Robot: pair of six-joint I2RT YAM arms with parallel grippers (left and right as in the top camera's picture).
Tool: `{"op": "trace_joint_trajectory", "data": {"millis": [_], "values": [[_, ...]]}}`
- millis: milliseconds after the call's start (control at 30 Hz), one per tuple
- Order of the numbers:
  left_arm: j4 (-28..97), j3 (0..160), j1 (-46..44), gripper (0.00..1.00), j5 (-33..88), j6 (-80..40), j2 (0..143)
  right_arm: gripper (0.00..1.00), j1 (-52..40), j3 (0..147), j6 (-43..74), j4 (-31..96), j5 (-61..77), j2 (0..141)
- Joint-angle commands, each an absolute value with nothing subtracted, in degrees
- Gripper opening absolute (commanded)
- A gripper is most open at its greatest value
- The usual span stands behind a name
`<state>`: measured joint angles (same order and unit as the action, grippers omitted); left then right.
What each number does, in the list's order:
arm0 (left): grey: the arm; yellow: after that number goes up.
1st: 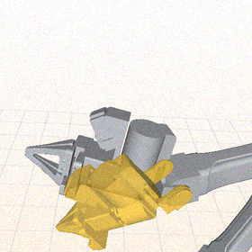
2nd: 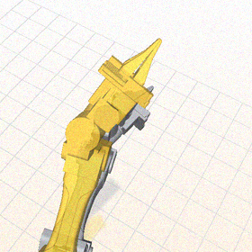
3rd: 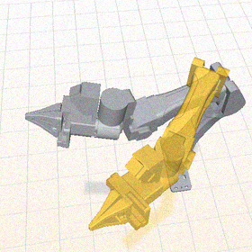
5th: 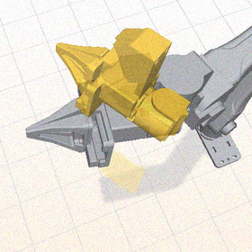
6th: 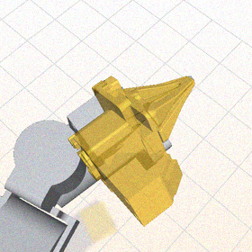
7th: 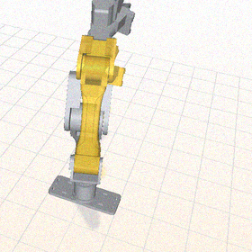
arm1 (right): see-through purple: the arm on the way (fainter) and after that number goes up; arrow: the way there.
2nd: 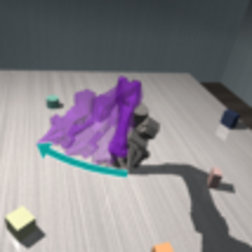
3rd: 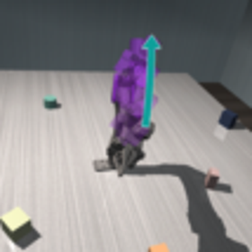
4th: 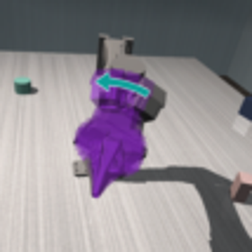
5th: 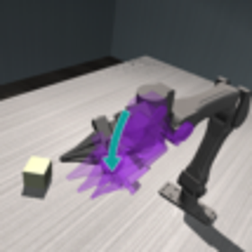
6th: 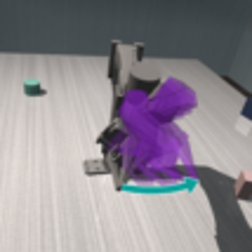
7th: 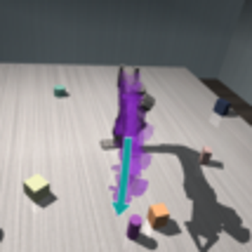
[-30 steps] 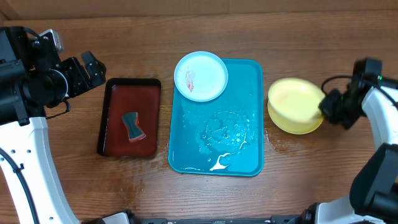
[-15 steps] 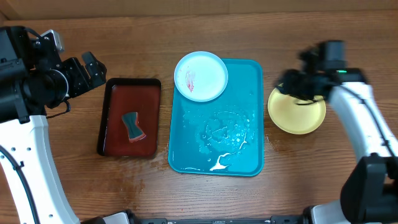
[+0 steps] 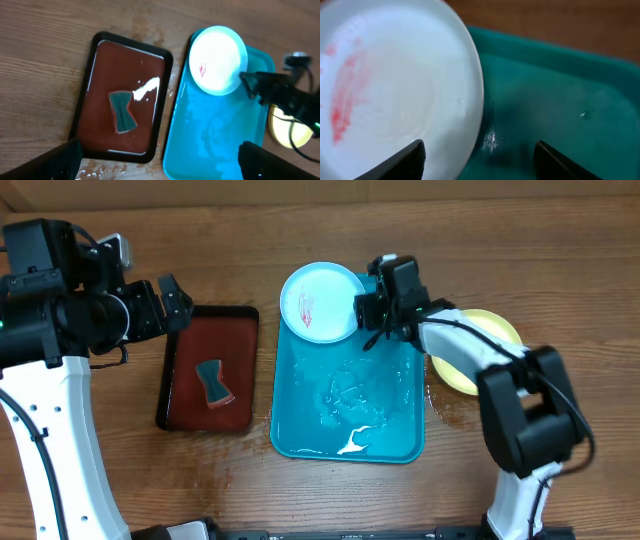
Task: Clean dirty plates on tray and stack at the side
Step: 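Open the right gripper, move left and grip the white plate rim, then grasp the green sponge in the black tray with the left gripper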
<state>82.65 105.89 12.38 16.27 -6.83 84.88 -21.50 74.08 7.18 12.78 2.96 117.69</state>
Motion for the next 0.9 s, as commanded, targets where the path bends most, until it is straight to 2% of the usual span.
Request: {"op": "trace_joint_trajectory", "data": {"millis": [0,67,133,433,567,700,867], "values": [[83.2,107.0,12.2,0.99,15.9,-3.9,85.1,0.51,-21.3,74.3,7.4,12.8,4.1,119.0],[83.5,107.0,11.9,0.98,15.9,-3.3,85.1,0.24,-21.3,74.3,7.4,14.4,3.6,118.9],[83.6,107.0,11.6,0.96,15.9,-3.2,85.1,0.04,-21.2,74.3,7.5,17.2,3.6,117.7],[83.9,103.6,10.9,0.95,13.5,-3.5,85.1,0.04,-20.8,74.3,15.4,38.3,3.6,105.9],[82.6,98.4,9.6,0.95,9.4,-5.2,85.2,0.04,-21.3,74.0,20.1,47.9,4.1,105.1],[77.1,89.4,8.2,0.95,2.8,-9.3,85.8,0.04,-22.3,70.4,23.9,45.7,5.1,105.8],[65.8,76.0,6.0,0.86,3.7,-11.7,88.9,0.04,-22.4,66.2,26.2,36.0,5.3,105.8]]}}
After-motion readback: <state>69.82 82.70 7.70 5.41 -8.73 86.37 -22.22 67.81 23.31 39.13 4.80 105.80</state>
